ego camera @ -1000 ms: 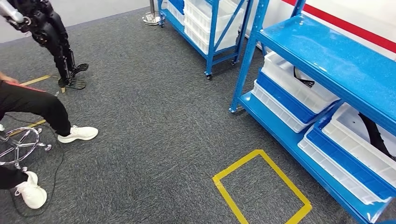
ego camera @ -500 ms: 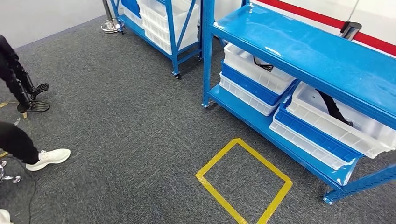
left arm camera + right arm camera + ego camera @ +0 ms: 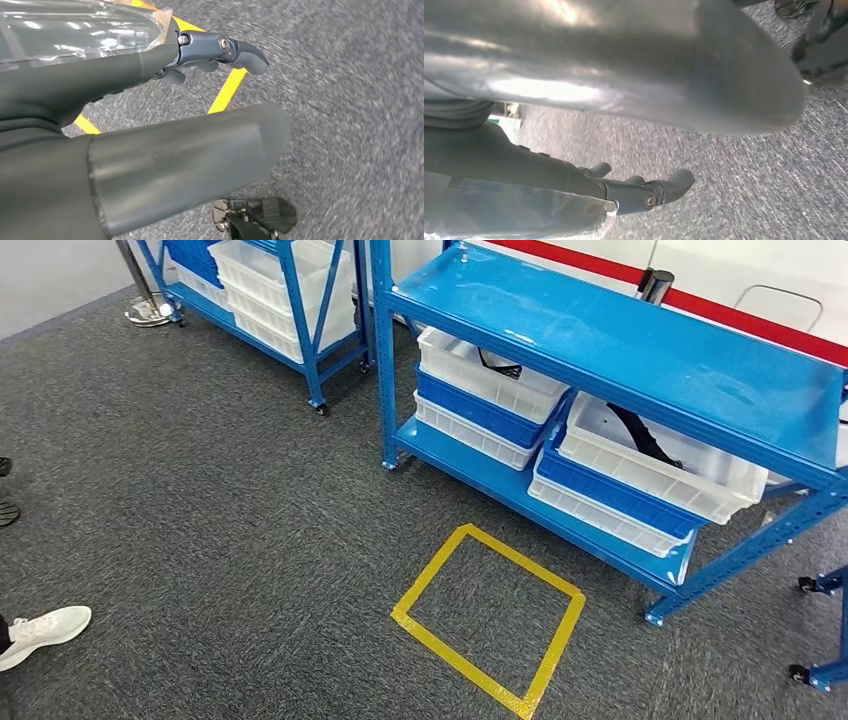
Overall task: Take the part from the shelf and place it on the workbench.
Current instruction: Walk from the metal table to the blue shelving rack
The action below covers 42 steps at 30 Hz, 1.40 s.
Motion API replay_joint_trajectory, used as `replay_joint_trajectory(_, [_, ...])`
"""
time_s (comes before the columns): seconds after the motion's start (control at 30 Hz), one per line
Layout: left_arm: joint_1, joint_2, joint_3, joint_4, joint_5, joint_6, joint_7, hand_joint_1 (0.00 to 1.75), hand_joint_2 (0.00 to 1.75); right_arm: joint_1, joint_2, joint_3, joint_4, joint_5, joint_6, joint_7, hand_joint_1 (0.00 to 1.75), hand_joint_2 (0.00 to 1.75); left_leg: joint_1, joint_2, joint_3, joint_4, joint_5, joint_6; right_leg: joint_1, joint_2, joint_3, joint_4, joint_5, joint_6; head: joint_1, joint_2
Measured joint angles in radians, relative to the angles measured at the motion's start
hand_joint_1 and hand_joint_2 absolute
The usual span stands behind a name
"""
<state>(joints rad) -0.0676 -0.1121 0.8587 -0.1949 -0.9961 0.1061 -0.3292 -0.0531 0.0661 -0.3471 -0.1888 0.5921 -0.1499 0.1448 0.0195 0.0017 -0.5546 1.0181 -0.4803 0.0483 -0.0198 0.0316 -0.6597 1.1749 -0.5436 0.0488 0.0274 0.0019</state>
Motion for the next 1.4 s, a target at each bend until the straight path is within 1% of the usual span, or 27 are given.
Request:
replay_joint_trajectory(0.07, [0.002,0.0,0.0,0.0,0.0,0.0,0.0,0.0,0.0,-0.001,0.0,0.0,0.0,0.002,0.0,-0.001,0.0,0.0,-0.004,0.032,-0.002,0.0,0.0,0.001,0.0,-0.018,-0.053,0.112,-0.043,0.002,0.001,0.0])
replay_joint_trajectory(0.1, [0.002,0.0,0.0,0.0,0.0,0.0,0.0,0.0,0.0,0.0,0.0,0.0,0.0,0.003,0.0,-0.001,0.0,0.0,-0.005,0.046,-0.003,0.0,-0.001,0.001,0.0,-0.021,-0.052,0.118,-0.042,0.008,0.001,0.0])
replay_joint_trajectory(0.13, [0.002,-0.001,0.0,0.0,-0.001,0.0,0.0,0.0,0.0,0.001,0.0,0.0,0.0,0.004,0.0,-0.001,0.0,0.0,-0.005,0.059,-0.002,0.0,-0.001,0.001,0.0,-0.026,-0.029,0.08,-0.025,0.016,0.001,0.0])
replay_joint_trajectory(0.17, [0.001,-0.001,0.0,0.0,-0.001,-0.001,0.0,0.0,0.0,0.002,-0.001,0.0,0.0,0.005,0.0,0.0,0.0,0.0,-0.005,0.071,-0.001,0.001,-0.002,-0.001,-0.001,-0.041,0.011,0.012,-0.001,0.024,0.001,0.0])
replay_joint_trajectory(0.23, [0.001,-0.002,0.0,0.0,-0.003,-0.001,0.0,0.0,0.0,0.0,-0.001,0.0,0.0,0.006,-0.001,0.002,0.0,0.0,-0.01,0.091,0.004,0.001,-0.007,-0.009,0.004,-0.095,0.087,-0.124,0.042,0.025,0.001,0.0])
replay_joint_trajectory(0.3, [0.002,-0.003,0.0,0.0,-0.004,-0.002,0.0,0.0,0.0,-0.003,-0.001,0.0,0.0,0.009,-0.003,0.004,0.0,0.0,-0.015,0.112,0.013,0.002,-0.013,-0.021,0.011,-0.121,0.109,-0.171,0.061,0.01,-0.002,0.0])
replay_joint_trajectory(0.33, [0.001,-0.004,0.0,0.0,-0.004,-0.002,0.0,0.0,0.0,-0.003,-0.002,0.0,0.0,0.01,-0.003,0.005,0.0,0.0,-0.015,0.123,0.019,0.001,-0.016,-0.027,0.013,-0.11,0.108,-0.171,0.065,0.002,-0.003,0.0])
replay_joint_trajectory(0.37, [-0.001,-0.004,0.0,0.0,-0.004,-0.002,0.0,0.0,0.0,-0.002,-0.002,0.0,0.0,0.011,-0.003,0.006,0.0,0.0,-0.012,0.127,0.023,0.002,-0.019,-0.033,0.008,-0.096,0.109,-0.172,0.067,-0.007,-0.004,0.0])
replay_joint_trajectory(0.43, [-0.003,-0.006,0.0,0.0,-0.004,-0.002,0.0,0.0,0.0,-0.003,-0.003,0.0,0.0,0.012,-0.003,0.008,0.0,0.0,-0.005,0.088,0.014,0.036,-0.049,-0.044,-0.001,-0.072,0.115,-0.177,0.074,-0.023,-0.006,0.0])
replay_joint_trajectory(0.5, [0.0,-0.007,0.0,0.0,-0.004,-0.002,0.0,0.0,0.0,-0.004,-0.004,0.0,0.0,0.013,-0.003,0.008,0.0,0.0,-0.001,0.024,-0.033,0.145,-0.116,-0.05,-0.004,-0.047,0.115,-0.178,0.08,-0.036,-0.008,0.0])
replay_joint_trajectory(0.57, [0.005,-0.008,0.0,0.001,-0.004,-0.002,-0.002,0.0,0.0,-0.004,-0.005,0.0,0.0,0.013,-0.003,0.008,0.0,0.0,0.0,0.001,-0.089,0.261,-0.163,-0.053,-0.001,-0.018,0.112,-0.177,0.081,-0.04,-0.009,0.0])
replay_joint_trajectory(0.6, [0.007,-0.008,0.0,0.001,-0.004,-0.002,-0.003,0.0,0.0,-0.003,-0.005,0.0,0.0,0.013,-0.003,0.008,0.0,0.0,0.0,-0.002,-0.101,0.278,-0.158,-0.053,0.0,-0.002,0.112,-0.176,0.081,-0.041,-0.009,0.0])
replay_joint_trajectory(0.63, [0.008,-0.008,0.0,0.001,-0.003,-0.002,-0.004,0.0,0.0,-0.001,-0.005,0.0,0.0,0.013,-0.002,0.008,0.0,0.0,0.001,-0.004,-0.095,0.258,-0.133,-0.052,0.0,0.013,0.114,-0.176,0.081,-0.04,-0.009,0.0])
replay_joint_trajectory(0.67, [0.008,-0.008,0.0,0.001,-0.003,-0.002,-0.005,0.0,0.0,-0.001,-0.005,0.0,0.0,0.013,-0.002,0.009,0.0,0.0,0.003,-0.011,-0.072,0.204,-0.095,-0.051,0.0,0.029,0.115,-0.174,0.081,-0.04,-0.009,0.0])
replay_joint_trajectory(0.73, [0.008,-0.007,0.0,0.001,-0.003,-0.002,-0.007,0.0,0.0,-0.001,-0.005,0.0,0.0,0.013,0.0,0.009,0.0,0.0,0.008,-0.05,-0.017,0.077,-0.033,-0.048,0.002,0.055,0.113,-0.168,0.08,-0.037,-0.009,0.0])
replay_joint_trajectory(0.8, [0.007,-0.007,0.0,0.001,-0.003,-0.002,-0.01,0.0,0.0,-0.004,-0.005,0.0,0.0,0.013,0.0,0.007,0.0,0.0,0.008,-0.075,0.005,0.019,-0.019,-0.044,0.006,0.076,0.101,-0.163,0.081,-0.026,-0.009,0.0])
replay_joint_trajectory(0.87, [0.005,-0.008,0.0,0.001,-0.004,-0.002,-0.013,0.0,0.0,-0.002,-0.006,0.0,0.0,0.015,-0.001,0.003,0.0,0.0,0.003,-0.06,0.004,0.013,-0.016,-0.033,0.007,0.091,0.09,-0.165,0.085,-0.01,-0.009,0.0])
replay_joint_trajectory(0.93, [0.003,-0.009,0.0,0.001,-0.006,-0.002,-0.015,0.0,0.0,0.002,-0.007,0.0,0.0,0.018,-0.005,0.001,0.0,0.0,0.001,-0.042,0.006,0.003,-0.007,-0.015,0.007,0.058,0.073,-0.14,0.071,-0.002,-0.007,0.0])
replay_joint_trajectory(1.0, [0.002,-0.01,0.0,0.001,-0.009,-0.002,-0.017,0.0,0.0,-0.001,-0.006,0.0,0.0,0.021,-0.009,0.001,0.0,0.0,0.0,-0.024,0.006,-0.004,-0.002,-0.004,0.006,0.003,0.024,-0.04,0.019,-0.005,-0.002,0.0])
replay_joint_trajectory(1.07, [0.004,-0.01,0.0,0.001,-0.01,-0.006,-0.018,0.0,0.0,-0.004,-0.006,0.0,0.0,0.022,-0.012,0.001,0.0,0.0,-0.002,-0.006,0.003,-0.004,-0.001,-0.002,0.004,-0.016,-0.036,0.088,-0.035,-0.004,-0.001,0.0])
replay_joint_trajectory(1.1, [0.004,-0.01,0.0,0.001,-0.011,-0.009,-0.018,0.0,0.0,-0.003,-0.006,0.0,0.0,0.023,-0.013,0.002,0.0,0.0,-0.002,0.001,0.002,-0.004,-0.001,-0.002,0.002,-0.018,-0.049,0.12,-0.044,0.001,-0.001,0.0])
replay_joint_trajectory(1.13, [0.004,-0.01,0.0,0.001,-0.011,-0.011,-0.018,0.0,0.0,-0.002,-0.006,0.0,0.0,0.025,-0.014,0.002,0.0,0.0,-0.001,0.005,0.002,-0.003,-0.002,-0.002,0.0,-0.019,-0.038,0.108,-0.035,0.01,0.0,0.0])
replay_joint_trajectory(1.17, [0.004,-0.01,0.0,0.001,-0.012,-0.013,-0.018,0.0,0.0,-0.001,-0.007,0.0,0.0,0.027,-0.015,0.002,0.0,0.0,0.0,0.009,0.003,-0.003,-0.002,-0.004,-0.003,-0.021,-0.008,0.057,-0.015,0.021,0.0,0.0])
replay_joint_trajectory(1.23, [0.003,-0.011,0.0,0.001,-0.012,-0.015,-0.018,0.0,0.0,0.0,-0.007,0.0,0.0,0.029,-0.016,0.002,0.0,0.0,-0.001,0.012,0.006,-0.002,-0.005,-0.013,-0.008,-0.031,0.074,-0.091,0.035,0.036,0.001,0.0])
replay_joint_trajectory(1.3, [0.002,-0.01,0.0,0.001,-0.013,-0.015,-0.018,0.0,0.0,-0.001,-0.006,0.0,0.0,0.03,-0.016,0.002,0.0,0.0,-0.006,0.014,0.009,0.001,-0.01,-0.022,-0.008,-0.037,0.115,-0.166,0.06,0.025,0.001,0.0])
replay_joint_trajectory(1.37, [0.001,-0.009,0.0,0.001,-0.013,-0.014,-0.018,0.0,0.0,-0.002,-0.005,0.0,0.0,0.03,-0.016,0.005,0.0,0.0,-0.008,0.013,0.01,0.002,-0.01,-0.011,-0.008,-0.035,0.119,-0.17,0.065,0.011,-0.002,0.0])
replay_joint_trajectory(1.4, [0.001,-0.008,0.0,0.001,-0.013,-0.014,-0.018,0.0,0.0,-0.002,-0.005,0.0,0.0,0.031,-0.017,0.006,0.0,0.0,-0.007,0.013,0.01,0.001,-0.009,-0.004,-0.008,-0.035,0.121,-0.171,0.066,0.009,-0.003,0.0])
